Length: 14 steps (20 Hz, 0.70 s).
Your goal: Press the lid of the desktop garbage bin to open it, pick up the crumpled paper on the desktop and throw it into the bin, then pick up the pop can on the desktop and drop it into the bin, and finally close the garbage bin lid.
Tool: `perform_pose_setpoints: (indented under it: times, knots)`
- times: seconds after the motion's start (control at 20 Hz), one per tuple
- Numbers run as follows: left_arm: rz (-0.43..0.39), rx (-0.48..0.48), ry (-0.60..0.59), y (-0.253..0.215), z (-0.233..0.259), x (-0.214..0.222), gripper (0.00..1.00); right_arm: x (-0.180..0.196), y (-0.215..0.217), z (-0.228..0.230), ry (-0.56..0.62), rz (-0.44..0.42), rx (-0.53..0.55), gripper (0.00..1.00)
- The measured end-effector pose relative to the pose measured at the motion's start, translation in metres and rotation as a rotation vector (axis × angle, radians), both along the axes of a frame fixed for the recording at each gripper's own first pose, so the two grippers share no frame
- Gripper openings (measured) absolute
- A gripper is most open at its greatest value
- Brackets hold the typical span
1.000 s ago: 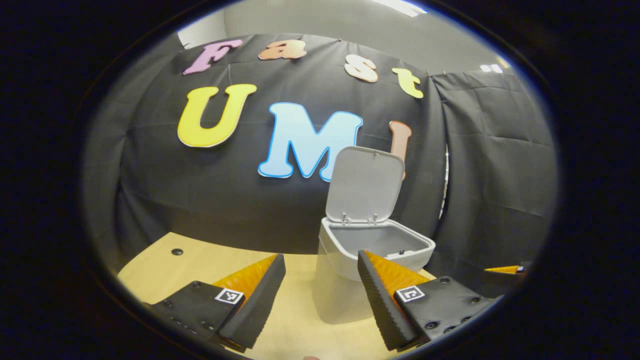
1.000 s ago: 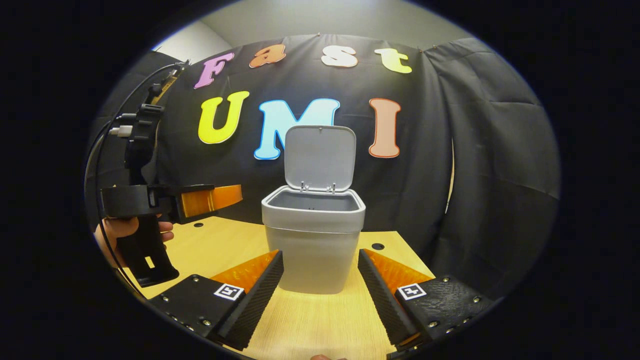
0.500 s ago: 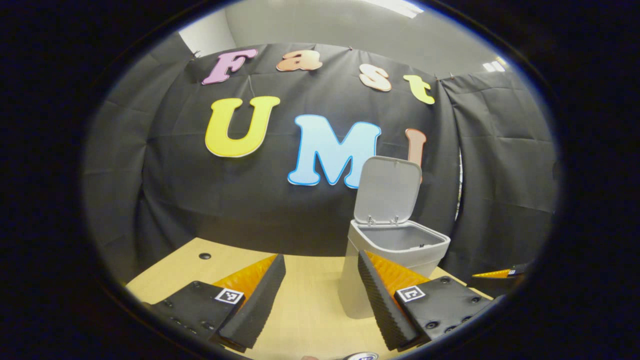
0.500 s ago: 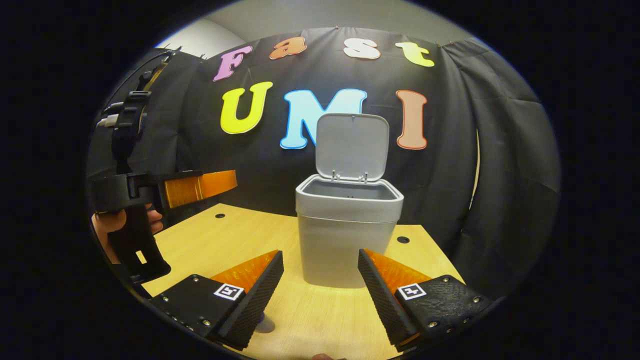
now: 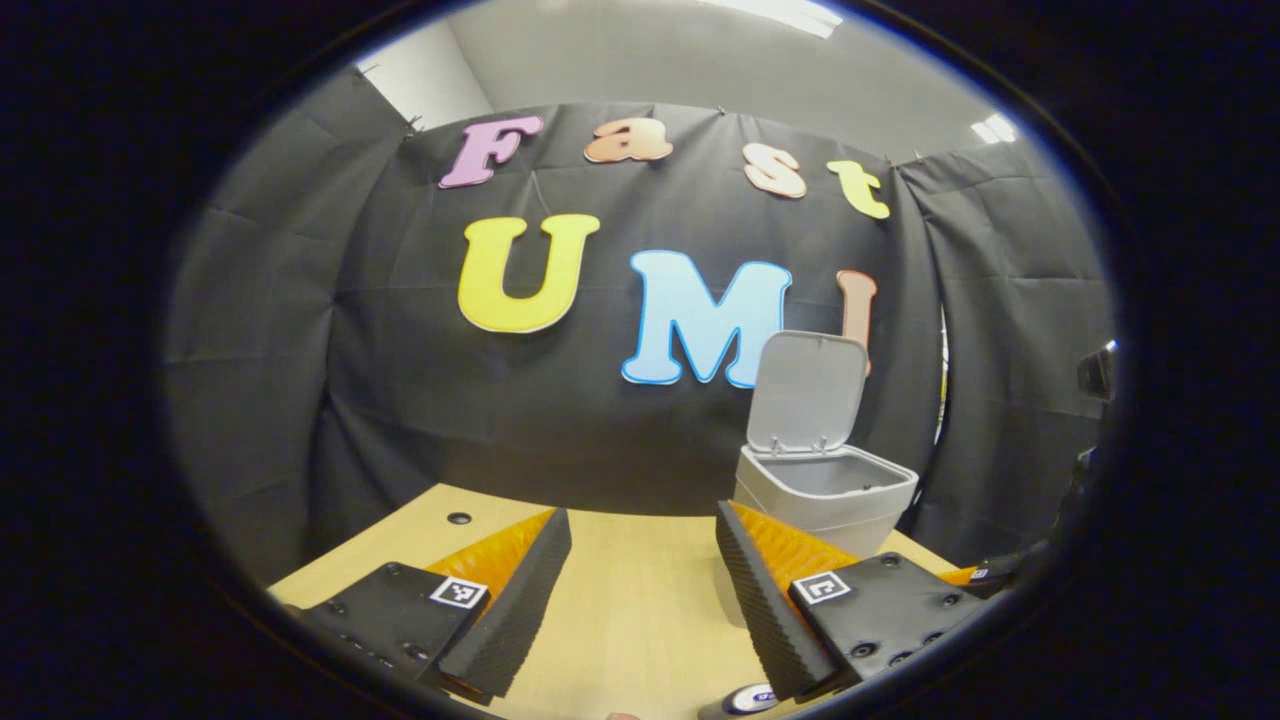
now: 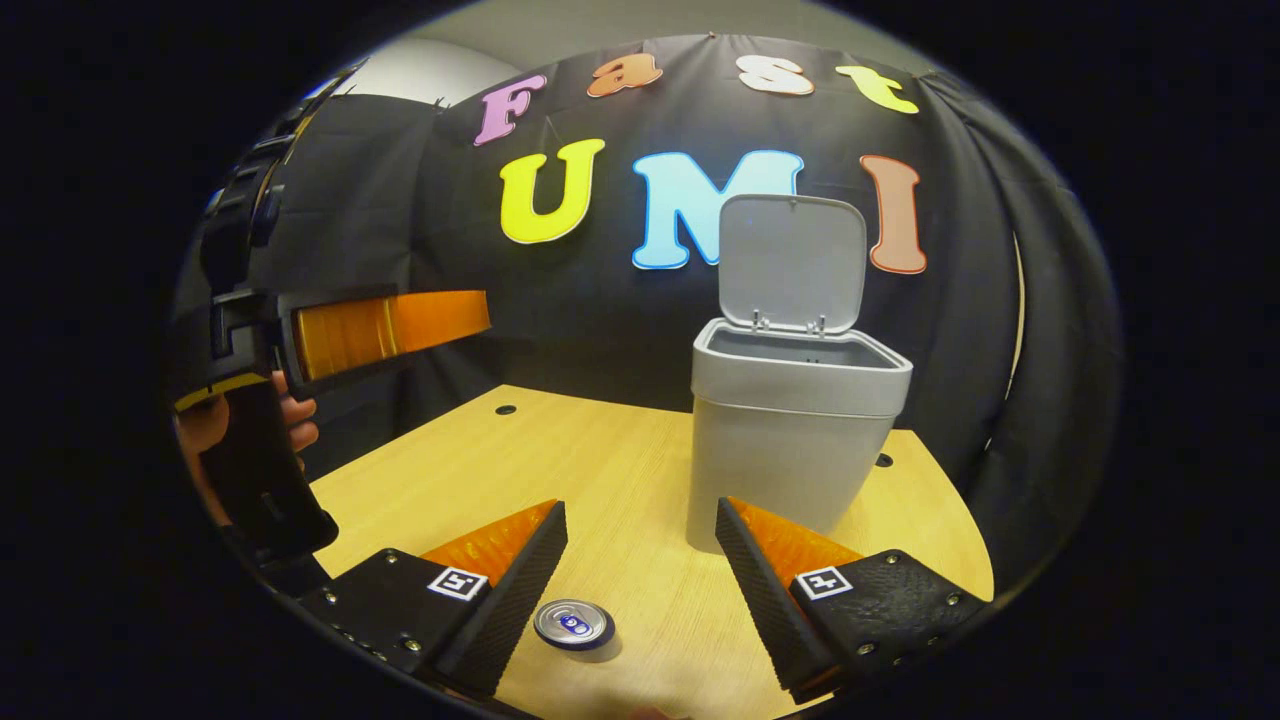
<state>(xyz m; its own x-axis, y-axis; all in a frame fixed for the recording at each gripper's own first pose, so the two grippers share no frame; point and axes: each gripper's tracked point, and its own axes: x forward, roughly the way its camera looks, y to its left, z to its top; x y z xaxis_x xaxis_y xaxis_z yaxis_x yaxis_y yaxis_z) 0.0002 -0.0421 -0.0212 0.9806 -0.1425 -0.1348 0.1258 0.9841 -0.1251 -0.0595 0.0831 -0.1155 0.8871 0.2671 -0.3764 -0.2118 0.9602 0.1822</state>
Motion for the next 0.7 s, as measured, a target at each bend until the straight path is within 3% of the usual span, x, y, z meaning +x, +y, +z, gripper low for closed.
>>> perform_pose_setpoints:
  times: [0.7]
  knots:
    - [0.063,-0.003,0.013,0.032,-0.003,-0.013,0.95,-0.021,0.056,-0.065,0.278,0.202,-0.019,0.96]
